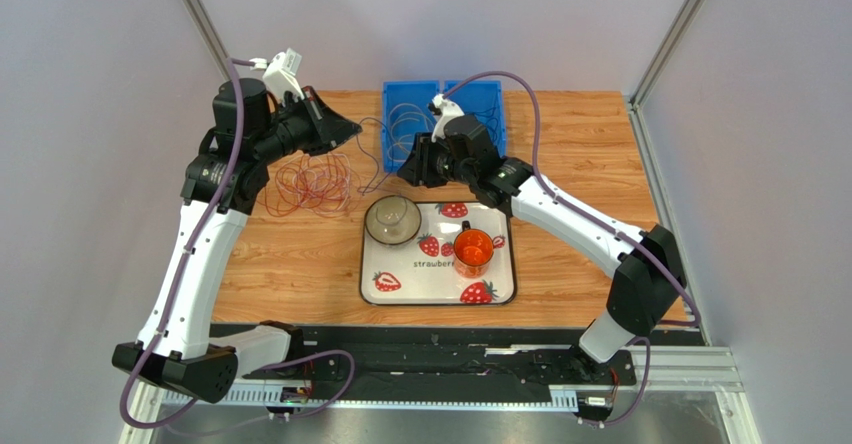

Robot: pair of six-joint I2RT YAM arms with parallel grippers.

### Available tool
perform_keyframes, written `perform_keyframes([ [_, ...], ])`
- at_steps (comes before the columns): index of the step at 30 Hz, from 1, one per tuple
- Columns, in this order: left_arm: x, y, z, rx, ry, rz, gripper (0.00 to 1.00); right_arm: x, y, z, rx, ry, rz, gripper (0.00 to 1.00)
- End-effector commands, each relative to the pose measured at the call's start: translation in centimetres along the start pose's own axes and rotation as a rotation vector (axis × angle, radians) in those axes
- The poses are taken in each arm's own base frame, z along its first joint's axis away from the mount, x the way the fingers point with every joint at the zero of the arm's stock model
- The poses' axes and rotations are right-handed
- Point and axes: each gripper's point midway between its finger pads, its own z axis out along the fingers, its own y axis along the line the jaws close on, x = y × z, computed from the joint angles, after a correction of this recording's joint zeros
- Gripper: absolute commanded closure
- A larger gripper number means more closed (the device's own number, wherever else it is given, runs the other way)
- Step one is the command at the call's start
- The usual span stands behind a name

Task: Untangle the cables
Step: Place the cable in the bin.

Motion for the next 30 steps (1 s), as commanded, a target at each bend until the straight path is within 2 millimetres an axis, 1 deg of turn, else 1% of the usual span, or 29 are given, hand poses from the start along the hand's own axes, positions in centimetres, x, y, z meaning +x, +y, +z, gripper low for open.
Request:
perform_keyframes([
  [1,-0.6,-0.9,0.0,0.035,-0.022,-0.008,1.00,-3.0,2.0,-1.5,-0.087,-0.152,-0.038,0.61],
  [2,-0.7,-1.0,0.0,0.035,-0.025,-0.005,1.00,-3.4,2.4,-2.0,-0.104,-0.163,-0.042,0.60],
  [3,-0.8,-1.0,0.0,0.035,-0.025,-0.007,1.00,-3.0,2.4,-2.1,-0.109,-0.164,-0.049,0.60],
  [4,-0.7,-0.9,0.2,0.033,-0.019,-0.011,1.00,-3.1,2.4,-2.5,-0.114,-0.175,-0.049,0.60],
  [5,-0.8,-0.9,0.2,0.036,-0.021,-0.010,1.00,-3.5,2.8,-3.5,-0.127,-0.197,-0.052,0.59],
  [7,-0.7,-0.9,0.5,0.040,-0.013,-0.019,1.00,-3.1,2.7,-4.3,-0.143,-0.218,-0.061,0.58],
  [8,-0.8,-1.0,0.5,0.048,-0.016,-0.017,1.00,-4.0,3.4,-5.5,-0.171,-0.260,-0.071,0.57],
  [9,-0.8,-1.1,0.6,0.053,-0.014,-0.023,1.00,-3.5,3.5,-5.7,-0.188,-0.262,-0.081,0.57],
  [11,-0.9,-1.4,0.8,0.068,-0.012,-0.025,1.00,-3.4,3.9,-6.4,-0.220,-0.268,-0.116,0.55],
  [12,-1.0,-1.5,0.9,0.075,-0.012,-0.029,1.00,-3.4,4.6,-6.9,-0.261,-0.274,-0.136,0.54],
  [13,-1.0,-1.6,0.9,0.082,-0.007,-0.032,1.00,-2.9,4.7,-7.0,-0.275,-0.267,-0.146,0.54],
  [16,-1.3,-1.9,1.0,0.090,-0.013,-0.035,1.00,-2.6,5.3,-7.2,-0.325,-0.267,-0.160,0.53],
  [17,-1.5,-2.0,1.0,0.093,-0.018,-0.034,1.00,-2.8,5.9,-7.4,-0.351,-0.278,-0.154,0.53],
  [21,-1.7,-2.1,1.1,0.095,-0.018,-0.039,1.00,-3.5,6.6,-7.2,-0.378,-0.295,-0.135,0.52],
  [22,-1.7,-2.1,1.2,0.095,-0.018,-0.039,1.00,-3.9,6.8,-7.2,-0.380,-0.307,-0.134,0.52],
  [26,-1.6,-2.1,1.3,0.098,-0.014,-0.046,1.00,-5.2,6.9,-6.9,-0.359,-0.343,-0.129,0.51],
  [30,-1.5,-2.1,1.3,0.102,-0.012,-0.047,1.00,-5.7,7.1,-6.2,-0.351,-0.347,-0.129,0.52],
])
